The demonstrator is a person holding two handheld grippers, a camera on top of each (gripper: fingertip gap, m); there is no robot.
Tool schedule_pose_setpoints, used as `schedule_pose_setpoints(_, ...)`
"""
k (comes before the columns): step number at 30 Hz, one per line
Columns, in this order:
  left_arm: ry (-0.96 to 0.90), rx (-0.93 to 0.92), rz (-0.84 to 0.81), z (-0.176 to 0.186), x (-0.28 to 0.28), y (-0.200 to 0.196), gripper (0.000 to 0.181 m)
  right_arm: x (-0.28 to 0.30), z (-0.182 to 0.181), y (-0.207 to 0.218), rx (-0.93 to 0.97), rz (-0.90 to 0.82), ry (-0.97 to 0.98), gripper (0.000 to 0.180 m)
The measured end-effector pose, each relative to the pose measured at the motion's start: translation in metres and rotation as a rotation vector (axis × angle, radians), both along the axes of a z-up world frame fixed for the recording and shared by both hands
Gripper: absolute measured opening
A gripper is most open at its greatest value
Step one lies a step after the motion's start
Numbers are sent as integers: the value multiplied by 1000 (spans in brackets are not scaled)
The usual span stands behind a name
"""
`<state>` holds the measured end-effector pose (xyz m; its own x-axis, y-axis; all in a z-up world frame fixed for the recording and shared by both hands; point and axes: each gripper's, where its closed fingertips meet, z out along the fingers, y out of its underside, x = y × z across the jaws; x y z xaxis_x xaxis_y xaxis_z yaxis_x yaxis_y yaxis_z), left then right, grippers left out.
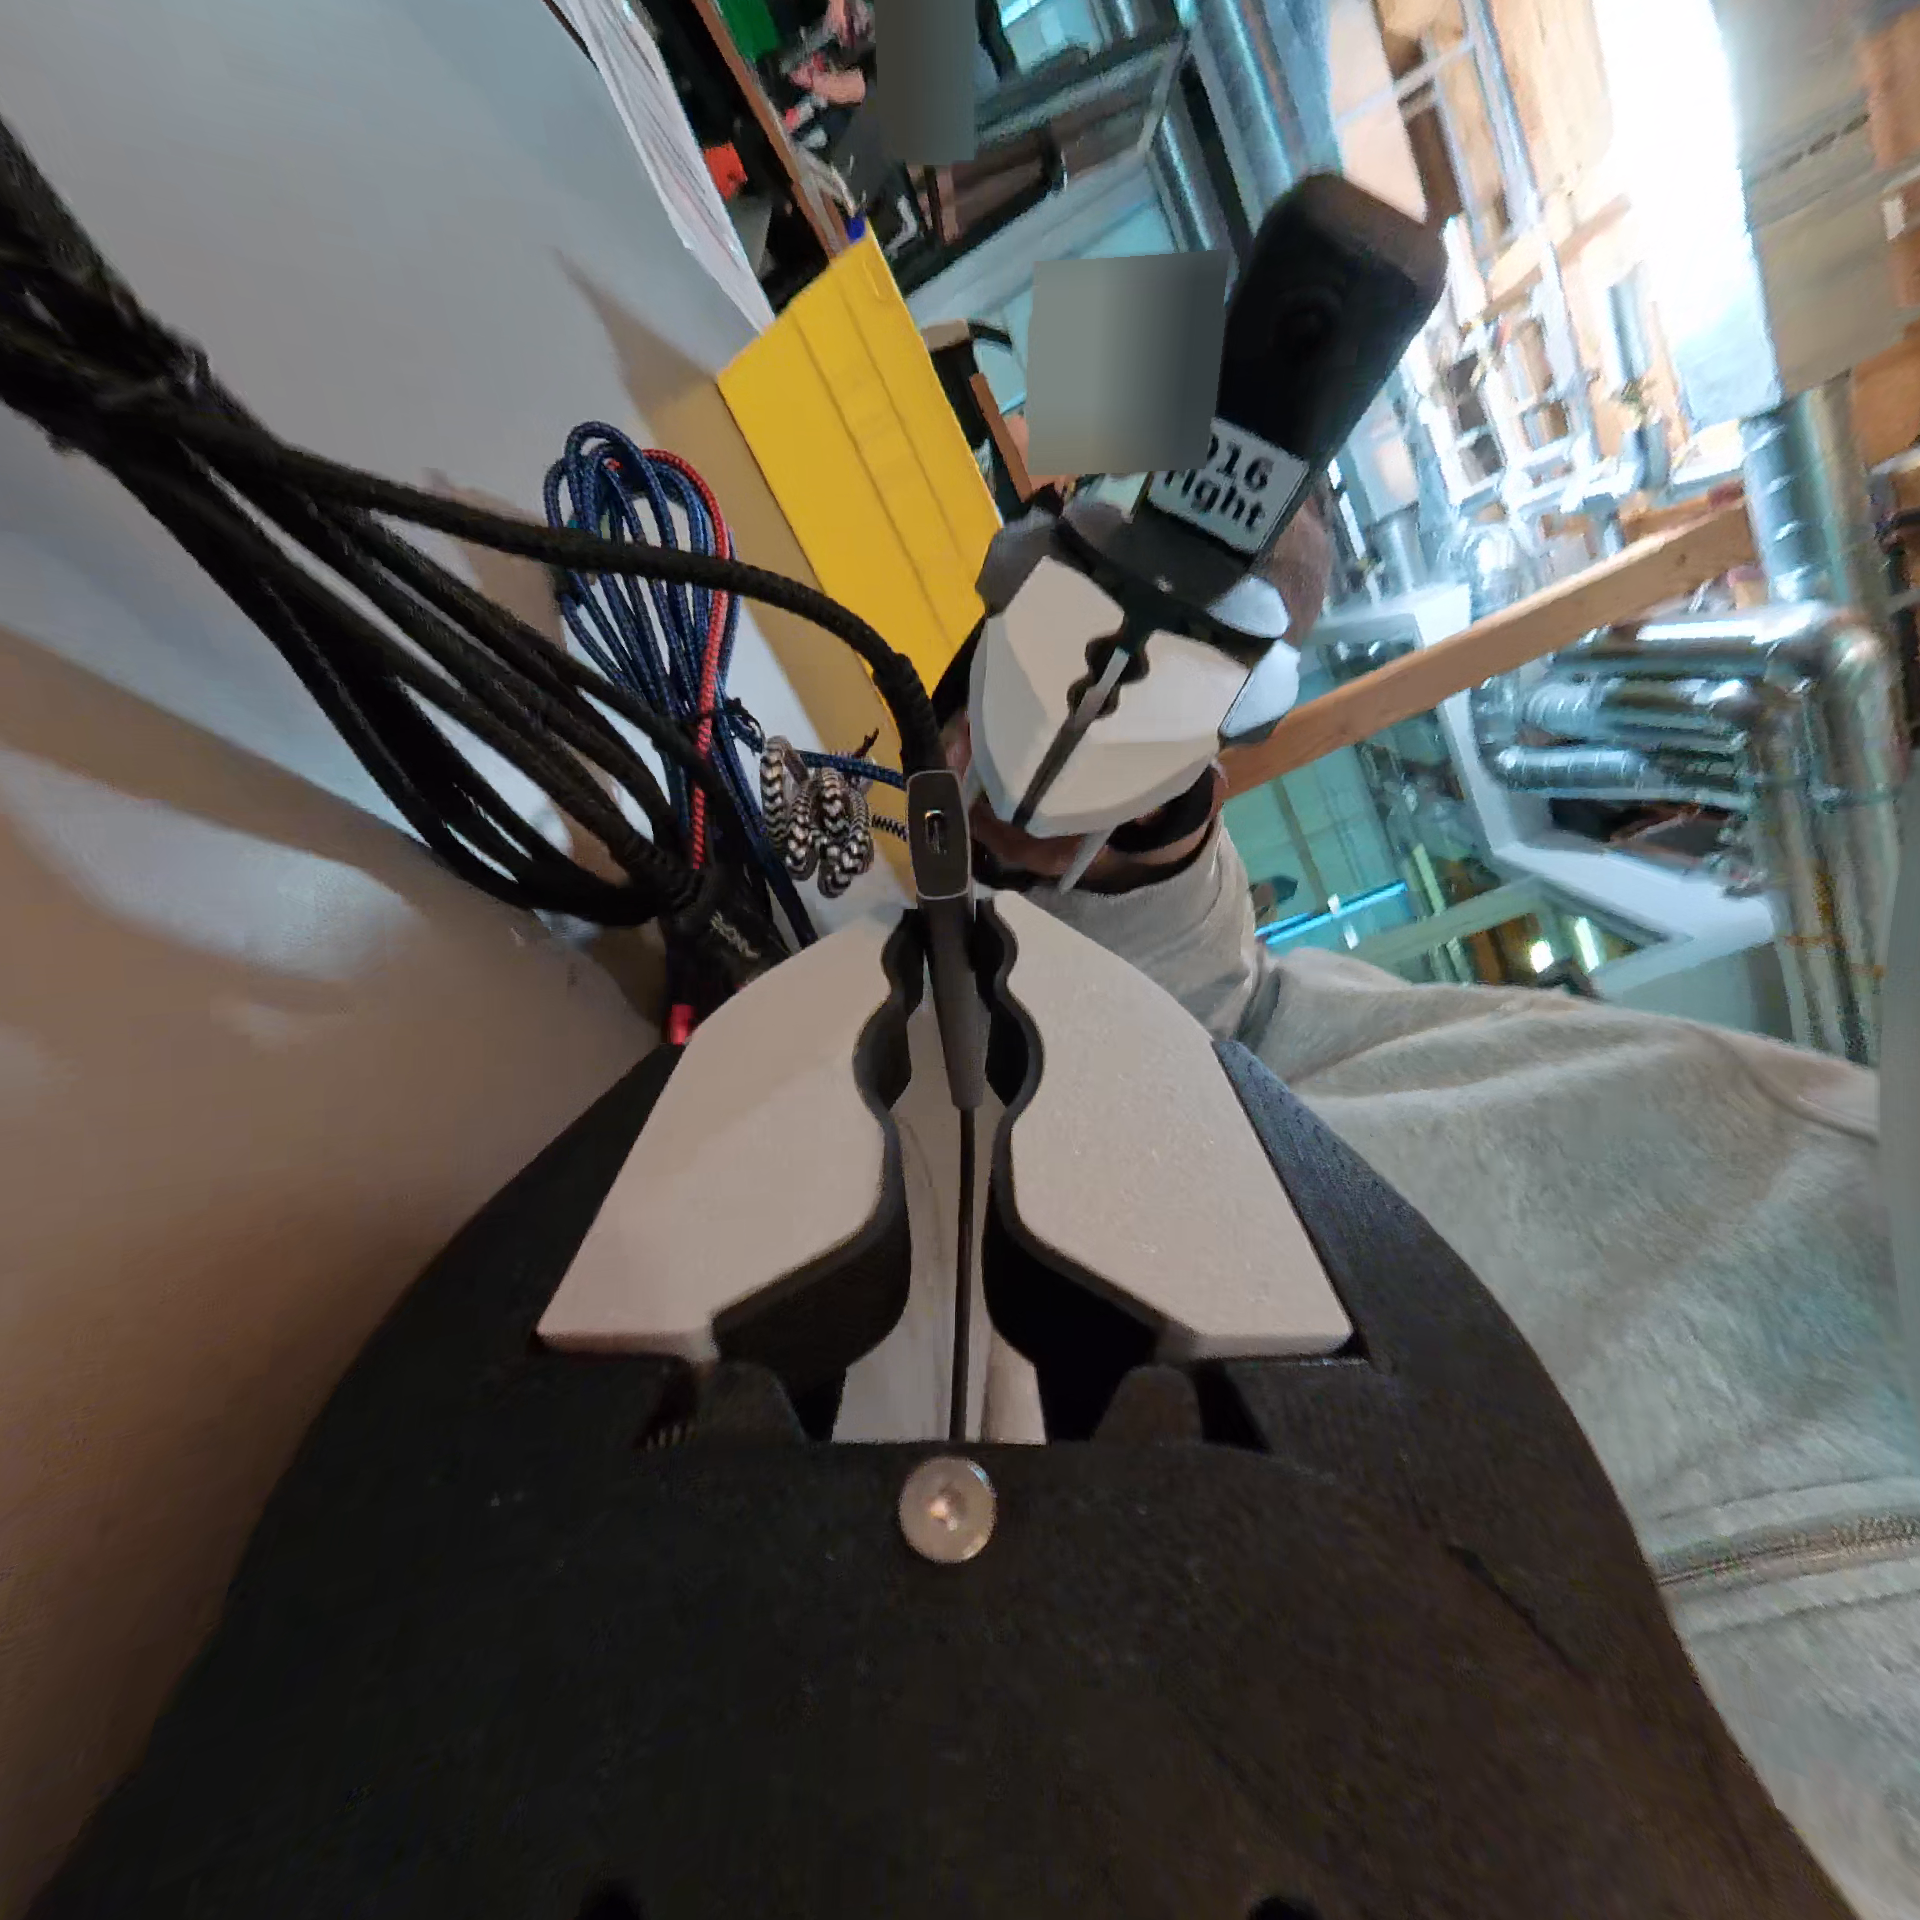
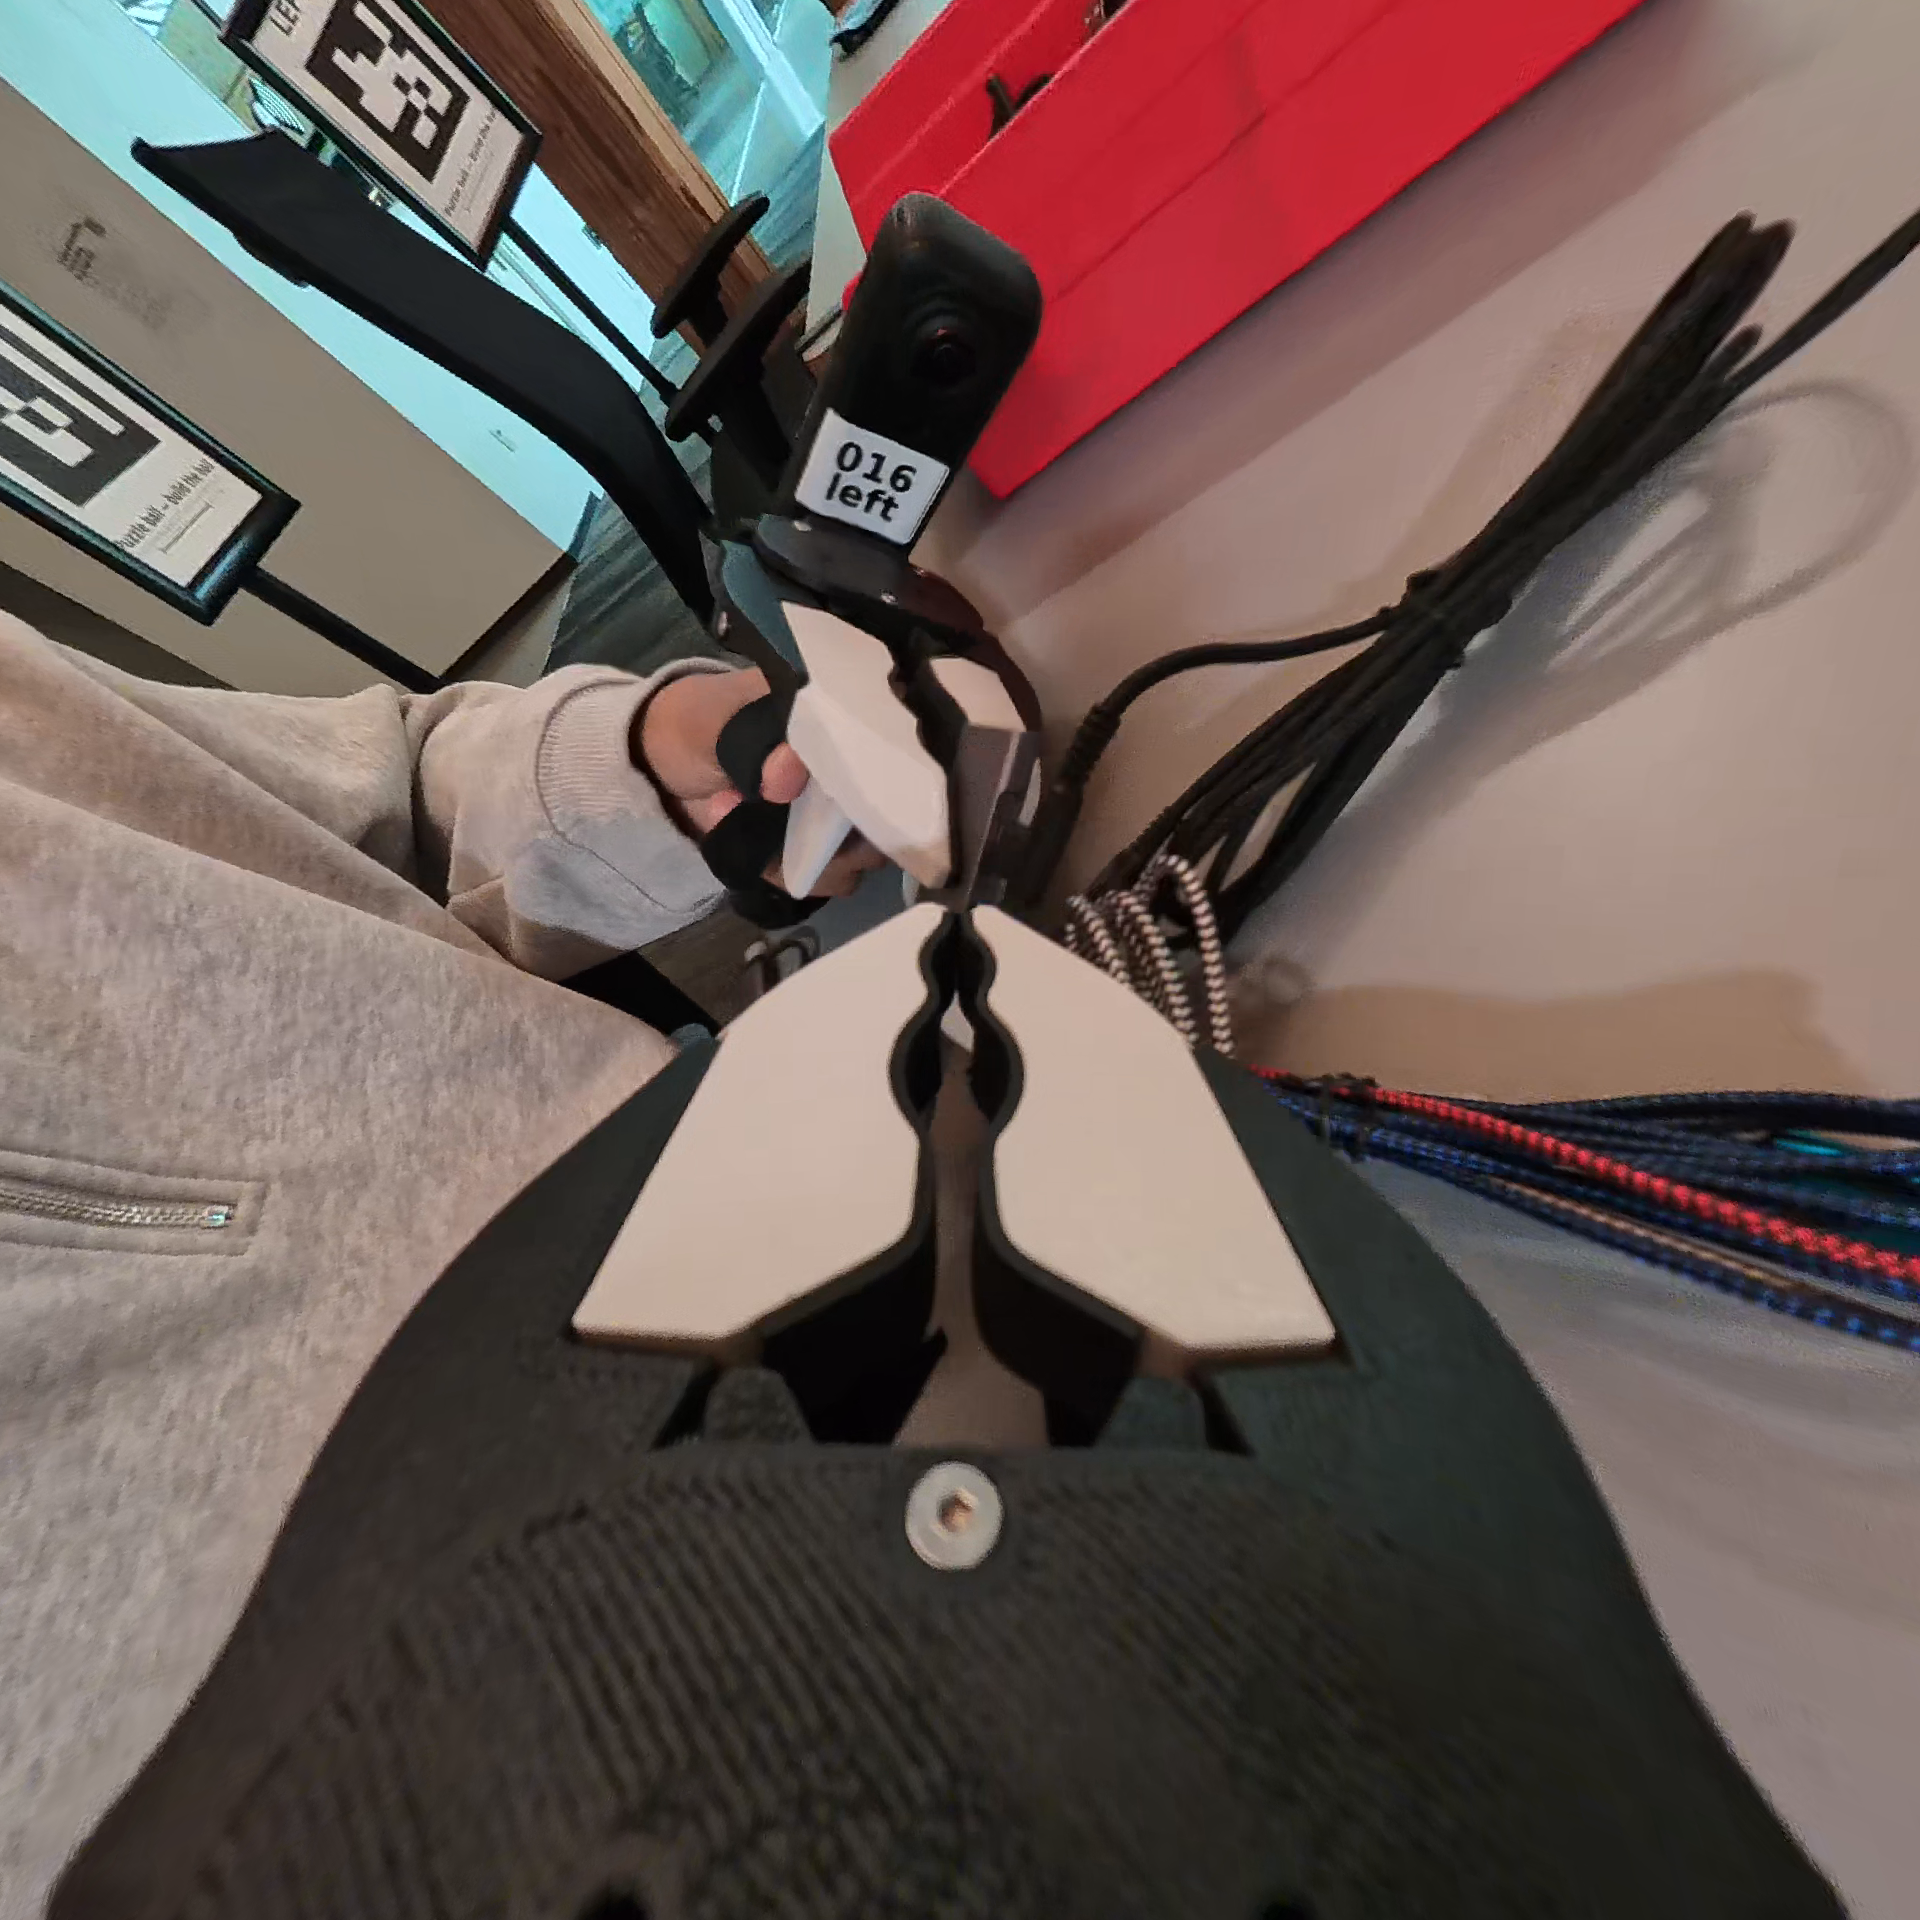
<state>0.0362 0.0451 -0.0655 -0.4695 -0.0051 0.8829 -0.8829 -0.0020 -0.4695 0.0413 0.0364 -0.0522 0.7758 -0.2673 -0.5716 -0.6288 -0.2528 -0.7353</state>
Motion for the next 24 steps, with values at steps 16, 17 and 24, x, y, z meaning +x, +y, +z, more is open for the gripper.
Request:
schedule_pose_setpoints(16, -87, 9, -110, 3, -20, -12, 11, -2, -9, 1, 111, 29, 213, 10)
schedule_pose_setpoints(17, -80, 6, -111, 3, -20, -12, 11, -3, -9, 1, 105, 36, 205, 9)
schedule_pose_setpoints(24, -4, -31, -100, 5, -16, -10, 11, -1, -7, -1, 101, 22, 181, 9)
